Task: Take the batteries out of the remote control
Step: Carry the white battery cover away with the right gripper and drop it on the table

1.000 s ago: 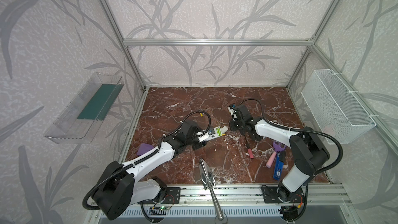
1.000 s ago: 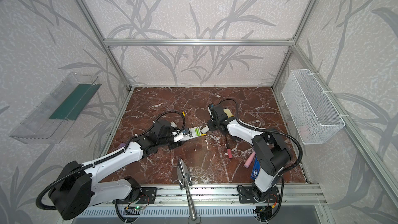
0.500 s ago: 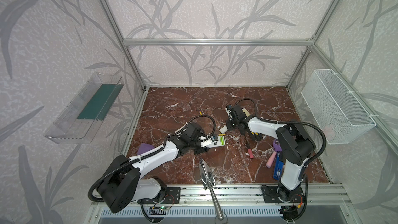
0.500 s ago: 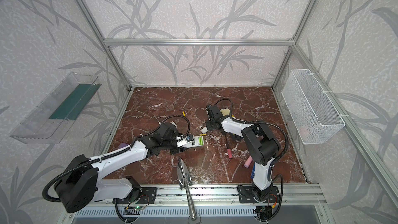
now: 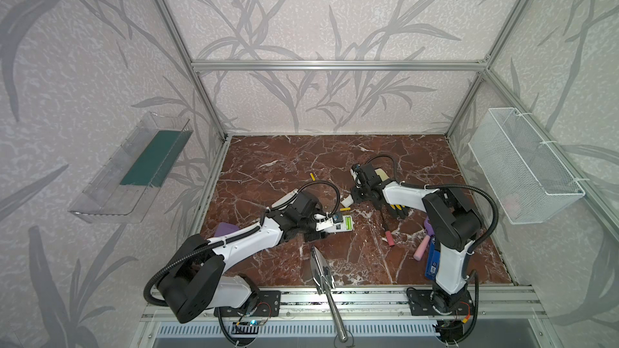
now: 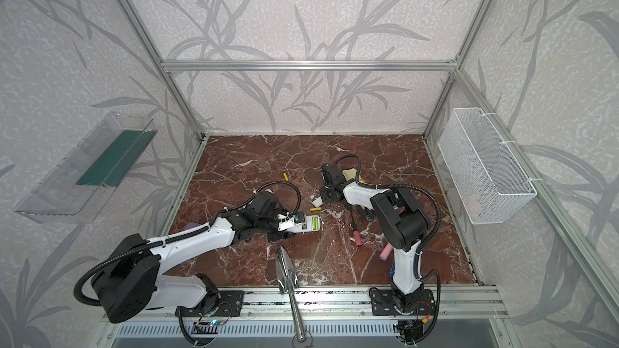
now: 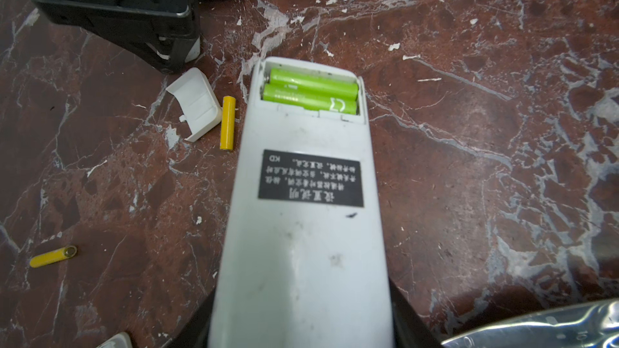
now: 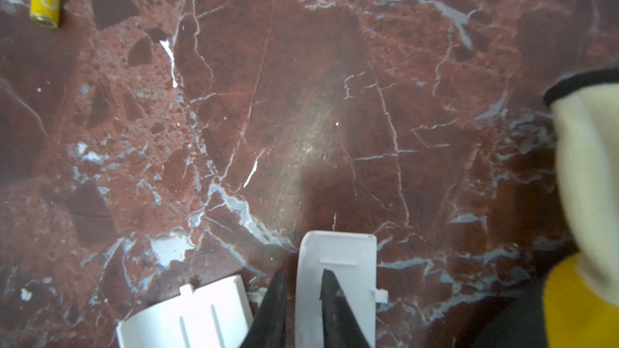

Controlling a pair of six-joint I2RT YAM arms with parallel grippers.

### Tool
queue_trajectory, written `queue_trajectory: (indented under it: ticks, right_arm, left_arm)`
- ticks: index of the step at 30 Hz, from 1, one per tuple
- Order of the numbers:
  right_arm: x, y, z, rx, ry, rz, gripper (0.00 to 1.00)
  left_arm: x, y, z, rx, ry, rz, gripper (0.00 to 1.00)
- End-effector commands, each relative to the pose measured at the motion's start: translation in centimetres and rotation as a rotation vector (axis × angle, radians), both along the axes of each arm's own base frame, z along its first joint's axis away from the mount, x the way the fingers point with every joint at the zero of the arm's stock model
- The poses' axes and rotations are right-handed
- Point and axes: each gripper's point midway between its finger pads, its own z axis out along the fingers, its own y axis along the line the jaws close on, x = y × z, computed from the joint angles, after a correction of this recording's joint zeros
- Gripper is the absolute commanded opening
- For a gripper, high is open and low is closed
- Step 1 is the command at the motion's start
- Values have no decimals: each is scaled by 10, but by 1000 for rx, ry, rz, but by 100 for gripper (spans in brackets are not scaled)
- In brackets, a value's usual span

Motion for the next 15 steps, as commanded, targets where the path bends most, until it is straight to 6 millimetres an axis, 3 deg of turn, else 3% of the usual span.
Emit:
queue_trajectory:
  ticks: [1,8,15]
  right_arm:
    - [0,2,12,33,-11,2,31]
    - [-7,-4,52,73,-87,8,56]
    - [-29,-23,93,109,-153,-18,65]
  left_arm:
    - [3,-11,14,-29,-22,-43,27]
    - [2,-11,9,-9,-10,-50,27]
    - [1,-11,9,3,-12,-60,27]
